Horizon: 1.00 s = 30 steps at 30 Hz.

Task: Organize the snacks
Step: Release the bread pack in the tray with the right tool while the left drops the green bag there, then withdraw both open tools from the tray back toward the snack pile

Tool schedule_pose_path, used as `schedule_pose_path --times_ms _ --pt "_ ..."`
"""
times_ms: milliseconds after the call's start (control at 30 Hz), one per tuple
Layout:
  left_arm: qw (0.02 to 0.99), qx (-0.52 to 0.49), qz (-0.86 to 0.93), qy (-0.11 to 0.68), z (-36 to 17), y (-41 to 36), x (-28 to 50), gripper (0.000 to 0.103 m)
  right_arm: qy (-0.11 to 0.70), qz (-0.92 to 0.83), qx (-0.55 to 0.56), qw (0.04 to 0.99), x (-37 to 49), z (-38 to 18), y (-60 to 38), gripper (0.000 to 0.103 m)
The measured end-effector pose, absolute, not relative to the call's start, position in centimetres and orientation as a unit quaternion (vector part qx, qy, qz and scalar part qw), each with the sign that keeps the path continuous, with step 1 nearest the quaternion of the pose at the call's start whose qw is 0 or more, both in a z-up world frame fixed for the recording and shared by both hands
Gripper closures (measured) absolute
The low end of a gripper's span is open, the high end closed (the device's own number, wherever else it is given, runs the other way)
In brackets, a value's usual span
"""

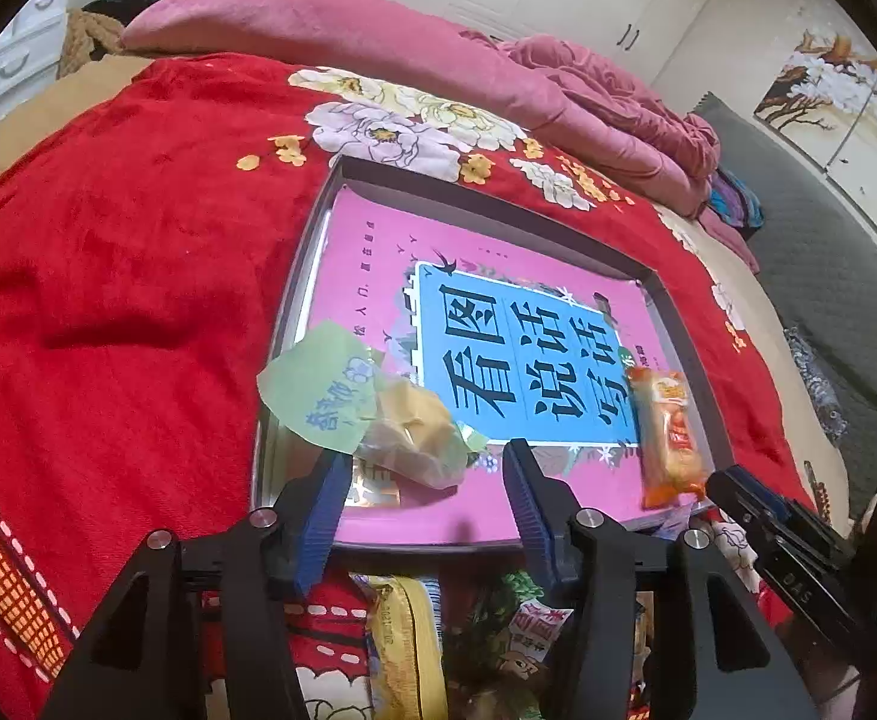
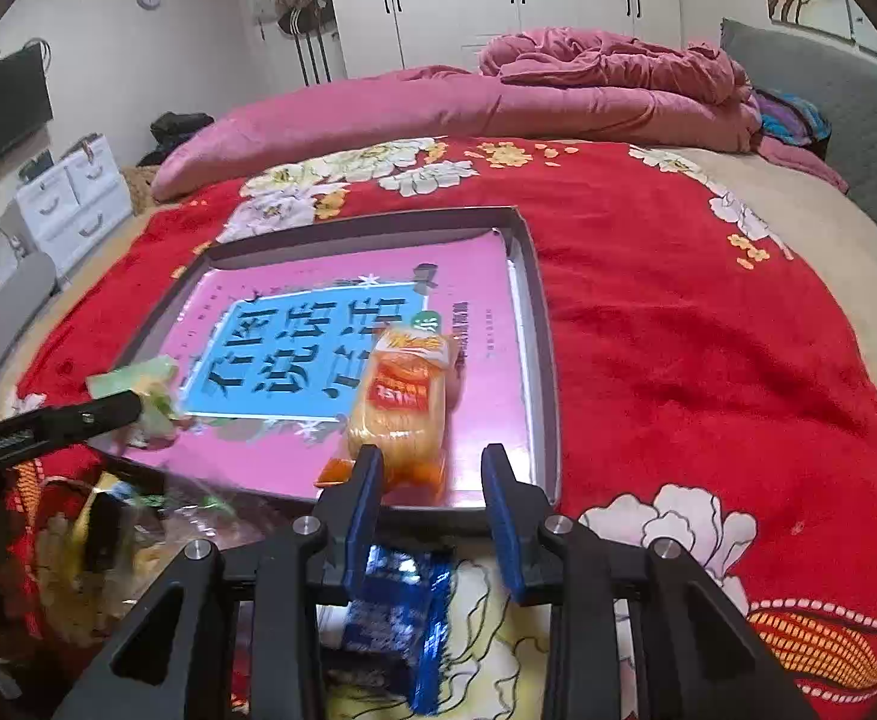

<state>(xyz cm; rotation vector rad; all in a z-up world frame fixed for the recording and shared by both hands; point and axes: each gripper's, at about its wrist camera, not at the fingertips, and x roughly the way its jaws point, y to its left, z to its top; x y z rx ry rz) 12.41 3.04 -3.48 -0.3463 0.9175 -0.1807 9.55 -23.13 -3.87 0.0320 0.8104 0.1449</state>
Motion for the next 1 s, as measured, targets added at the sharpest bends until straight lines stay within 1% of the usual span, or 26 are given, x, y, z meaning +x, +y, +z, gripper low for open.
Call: schedule_pose_path --times_ms 167,233,333,367,433,567,633,733,833,1000 --pt "0.879 -0.167 -0.09 0.438 -3.3 3.0 12.3 0.042 0.395 0.06 0.013 0.917 10.4 -4.2 -23.2 0.068" --pt "0.881 -0.166 -0.091 0.434 -3.1 3.1 12.2 0.038 0.389 0.06 0.022 0.919 10.4 -3.9 -23.5 0.068" --pt "0.884 -0.168 -0.09 0.427 -2.7 3.2 12.0 0.034 0.375 0.065 0.04 0.924 10.1 -3.3 -24.0 0.068" --pt "0.885 -0.169 -0.09 0.425 -2.6 3.2 12.0 0.033 0.37 0.065 0.045 0.926 10.0 -3.1 -24.2 0.066" --pt "0.889 -0.165 -0.088 0.419 -2.4 3.2 11.8 0.031 0.357 0.067 0.057 0.93 9.8 -2.5 -24.6 0.055" --pt "0.894 -0.16 -0.085 0.409 -1.9 3.3 11.5 0.028 0.336 0.076 0.081 0.935 9.3 -1.7 -25.3 0.049" --pt "0.898 -0.158 -0.083 0.403 -1.6 3.4 11.3 0.027 0.325 0.084 0.089 0.938 9.0 -1.2 -25.3 0.043" --pt "0.901 -0.154 -0.078 0.398 -1.3 3.6 11.0 0.025 0.314 0.097 0.1 0.939 8.7 -0.7 -25.4 0.04" --pt "0.902 -0.153 -0.075 0.396 -1.2 3.8 10.7 0.025 0.306 0.103 0.106 0.94 8.3 -0.4 -25.3 0.032" --pt "0.906 -0.155 -0.074 0.388 -0.6 4.4 9.9 0.025 0.302 0.104 0.106 0.942 7.8 -0.2 -25.2 0.03"
